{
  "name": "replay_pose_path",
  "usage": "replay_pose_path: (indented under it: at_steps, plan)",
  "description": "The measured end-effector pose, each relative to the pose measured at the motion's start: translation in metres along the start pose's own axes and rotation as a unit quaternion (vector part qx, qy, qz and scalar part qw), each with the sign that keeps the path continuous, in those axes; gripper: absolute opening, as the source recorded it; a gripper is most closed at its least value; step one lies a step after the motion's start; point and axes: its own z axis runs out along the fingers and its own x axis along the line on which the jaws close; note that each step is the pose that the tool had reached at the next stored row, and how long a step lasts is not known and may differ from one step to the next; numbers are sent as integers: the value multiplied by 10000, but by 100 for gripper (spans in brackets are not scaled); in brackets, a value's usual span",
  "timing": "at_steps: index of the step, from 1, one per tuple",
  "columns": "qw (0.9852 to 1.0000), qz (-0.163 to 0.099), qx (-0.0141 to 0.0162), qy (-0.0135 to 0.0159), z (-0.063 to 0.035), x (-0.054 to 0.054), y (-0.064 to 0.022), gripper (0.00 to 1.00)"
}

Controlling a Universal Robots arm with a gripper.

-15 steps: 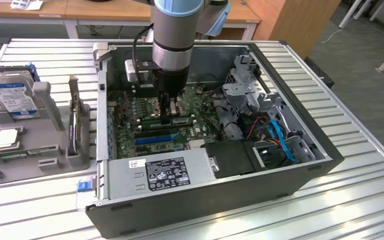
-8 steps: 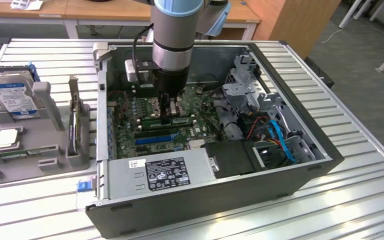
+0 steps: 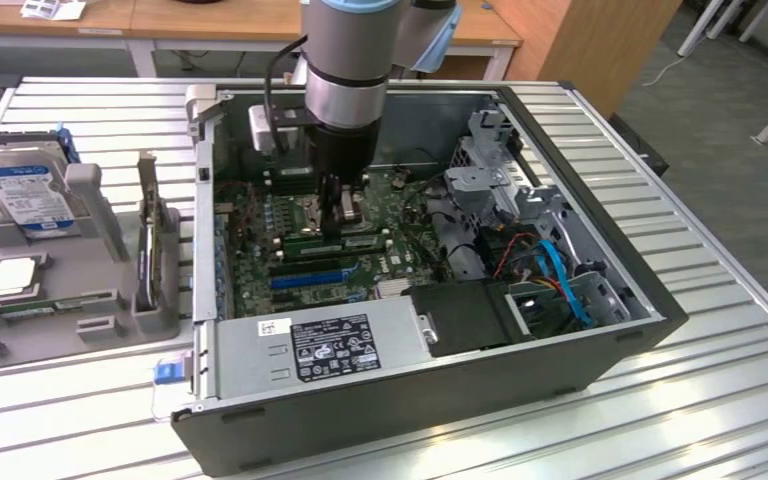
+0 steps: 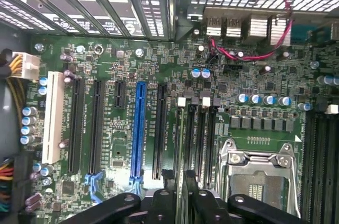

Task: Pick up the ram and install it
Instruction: 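Insert the ram into the slot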

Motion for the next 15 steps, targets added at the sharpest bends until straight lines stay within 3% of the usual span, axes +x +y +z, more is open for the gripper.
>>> replay_pose_path:
  at_steps: [8,15]
  plan:
    - [10000,1,-1,0,-212,5,5,20]
    - [10000,1,-1,0,-256,6,6,20]
